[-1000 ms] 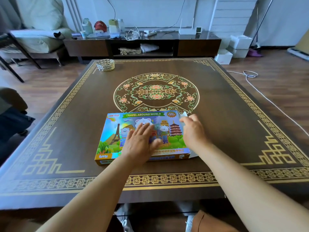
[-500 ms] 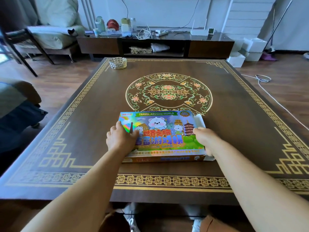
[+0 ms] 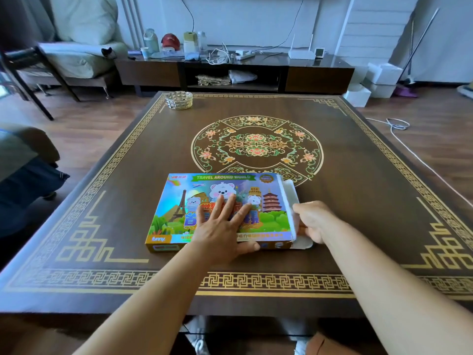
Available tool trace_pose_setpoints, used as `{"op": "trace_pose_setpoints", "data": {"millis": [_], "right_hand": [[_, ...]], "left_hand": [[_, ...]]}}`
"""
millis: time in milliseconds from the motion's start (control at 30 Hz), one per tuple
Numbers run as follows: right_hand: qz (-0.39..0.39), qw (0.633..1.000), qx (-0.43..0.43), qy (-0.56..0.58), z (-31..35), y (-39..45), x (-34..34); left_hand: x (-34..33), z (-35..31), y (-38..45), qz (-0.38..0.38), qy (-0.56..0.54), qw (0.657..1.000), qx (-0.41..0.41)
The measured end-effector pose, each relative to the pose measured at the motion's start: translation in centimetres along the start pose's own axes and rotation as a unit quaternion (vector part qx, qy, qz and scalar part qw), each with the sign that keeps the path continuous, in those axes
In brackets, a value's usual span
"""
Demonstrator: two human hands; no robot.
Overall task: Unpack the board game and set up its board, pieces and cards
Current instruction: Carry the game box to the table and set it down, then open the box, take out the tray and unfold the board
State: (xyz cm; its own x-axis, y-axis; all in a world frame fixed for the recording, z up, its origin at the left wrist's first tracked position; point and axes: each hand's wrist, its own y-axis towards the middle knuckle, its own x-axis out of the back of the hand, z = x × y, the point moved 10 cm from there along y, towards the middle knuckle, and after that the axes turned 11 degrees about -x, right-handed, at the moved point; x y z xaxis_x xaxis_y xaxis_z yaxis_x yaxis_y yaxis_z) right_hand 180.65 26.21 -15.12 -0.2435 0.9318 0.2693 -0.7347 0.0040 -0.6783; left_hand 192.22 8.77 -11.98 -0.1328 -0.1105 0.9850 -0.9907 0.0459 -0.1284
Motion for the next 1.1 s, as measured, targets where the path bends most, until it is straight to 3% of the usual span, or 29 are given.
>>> {"op": "trace_pose_setpoints", "data": {"millis": [267, 367, 467, 667, 1100], "right_hand": [[-0.099, 0.991, 0.083, -0.027, 1.1, 1.3, 5.5], [-0.088, 0.985, 0.138, -0.057, 1.8, 0.6, 4.7], [-0.127, 0.962, 0.175, -0.169, 2.3, 0.2, 3.7], [-0.237, 0.907, 0.171, -0.304, 2.5, 0.1, 4.1], [-0.296, 0.899, 0.120, -0.300, 1.7, 0.8, 10.4]], "left_hand": [[0.3, 1.5, -0.8, 0.031, 0.011, 0.999, 0.023], [1.3, -1.7, 0.7, 0.003, 0.027, 0.999, -0.023], [1.5, -6.8, 3.0, -0.004, 0.030, 0.995, -0.099], [-0.4, -8.2, 4.5, 0.032, 0.035, 0.996, -0.081], [-0.1, -2.2, -0.2, 0.042, 0.023, 0.999, -0.025]]}}
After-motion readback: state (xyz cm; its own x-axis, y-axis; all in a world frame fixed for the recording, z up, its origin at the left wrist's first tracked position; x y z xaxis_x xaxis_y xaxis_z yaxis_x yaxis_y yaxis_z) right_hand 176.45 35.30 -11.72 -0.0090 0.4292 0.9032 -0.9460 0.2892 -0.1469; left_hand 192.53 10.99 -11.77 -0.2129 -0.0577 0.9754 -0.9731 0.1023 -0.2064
